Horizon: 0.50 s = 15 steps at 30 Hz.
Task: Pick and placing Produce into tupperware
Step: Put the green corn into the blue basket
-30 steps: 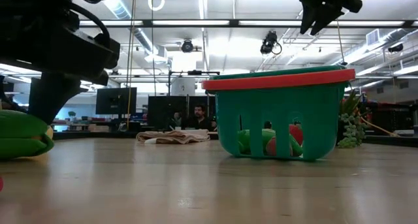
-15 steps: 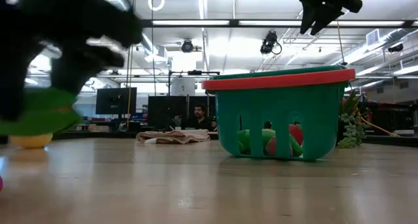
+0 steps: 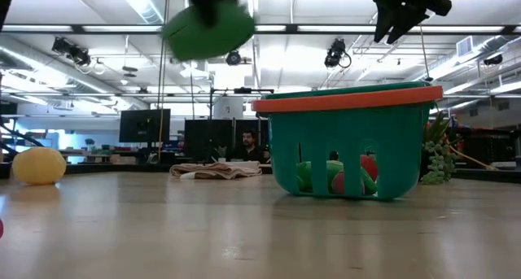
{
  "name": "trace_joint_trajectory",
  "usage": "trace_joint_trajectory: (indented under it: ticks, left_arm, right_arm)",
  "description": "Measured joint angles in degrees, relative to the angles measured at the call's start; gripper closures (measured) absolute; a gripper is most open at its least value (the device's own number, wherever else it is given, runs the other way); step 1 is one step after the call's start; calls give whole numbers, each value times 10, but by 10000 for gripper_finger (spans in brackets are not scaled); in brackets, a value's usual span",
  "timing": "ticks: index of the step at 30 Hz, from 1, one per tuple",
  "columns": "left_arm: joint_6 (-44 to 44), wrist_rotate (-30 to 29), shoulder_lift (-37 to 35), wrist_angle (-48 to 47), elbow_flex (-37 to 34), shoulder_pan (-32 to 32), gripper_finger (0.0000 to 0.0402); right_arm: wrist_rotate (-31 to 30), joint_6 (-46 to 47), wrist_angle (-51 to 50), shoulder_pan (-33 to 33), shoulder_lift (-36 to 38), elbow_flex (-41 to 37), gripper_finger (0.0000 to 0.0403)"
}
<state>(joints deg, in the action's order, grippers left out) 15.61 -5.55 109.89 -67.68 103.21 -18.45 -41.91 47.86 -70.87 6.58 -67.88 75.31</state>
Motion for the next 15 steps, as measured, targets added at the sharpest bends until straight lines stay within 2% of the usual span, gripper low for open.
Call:
trace_joint_trajectory:
  ticks: [6,10,15]
  left_arm:
    - [-33,-13,0,76,69,49,182]
    - [-34,-13,0,159,70,84,176]
    - [-34,-13,17,196,69,113,180]
  right_arm:
    - [-3,0,0,0,0,0,230]
    - [-19,-13,0,0,0,0,230]
    - [-21,-21,0,1,0,0,230]
